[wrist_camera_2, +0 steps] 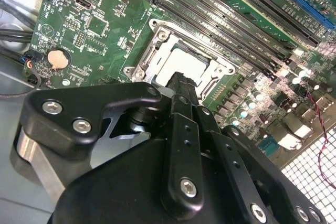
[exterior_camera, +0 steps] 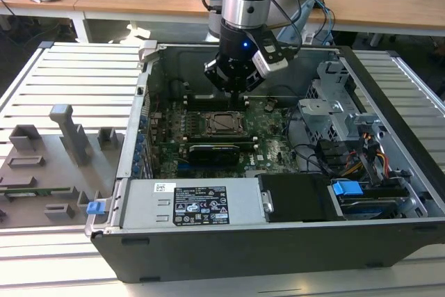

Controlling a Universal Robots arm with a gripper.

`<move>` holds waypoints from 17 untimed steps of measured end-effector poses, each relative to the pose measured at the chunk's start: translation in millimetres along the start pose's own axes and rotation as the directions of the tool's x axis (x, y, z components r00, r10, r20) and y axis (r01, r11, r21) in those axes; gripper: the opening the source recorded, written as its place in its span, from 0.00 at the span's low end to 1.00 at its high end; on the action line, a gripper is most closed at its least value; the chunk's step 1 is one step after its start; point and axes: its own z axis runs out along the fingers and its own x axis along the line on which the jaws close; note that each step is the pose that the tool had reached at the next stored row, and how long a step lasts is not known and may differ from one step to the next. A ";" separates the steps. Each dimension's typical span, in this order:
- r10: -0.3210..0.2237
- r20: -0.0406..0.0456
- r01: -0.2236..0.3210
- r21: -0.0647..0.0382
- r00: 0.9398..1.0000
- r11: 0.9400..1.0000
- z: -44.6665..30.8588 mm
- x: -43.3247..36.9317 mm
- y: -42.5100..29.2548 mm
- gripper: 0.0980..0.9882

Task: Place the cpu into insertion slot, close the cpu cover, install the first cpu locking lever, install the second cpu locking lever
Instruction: 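Install the second cpu locking lever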

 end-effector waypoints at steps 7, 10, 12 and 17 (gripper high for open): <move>0.000 0.000 0.000 0.000 1.000 1.000 0.0 0.1 -5.3 0.01; 0.000 0.000 0.000 0.000 1.000 1.000 0.1 0.2 -11.8 0.01; 0.000 0.000 0.000 0.000 1.000 1.000 0.3 0.2 -16.2 0.01; 0.000 0.000 0.000 0.000 1.000 1.000 0.8 0.3 -23.3 0.01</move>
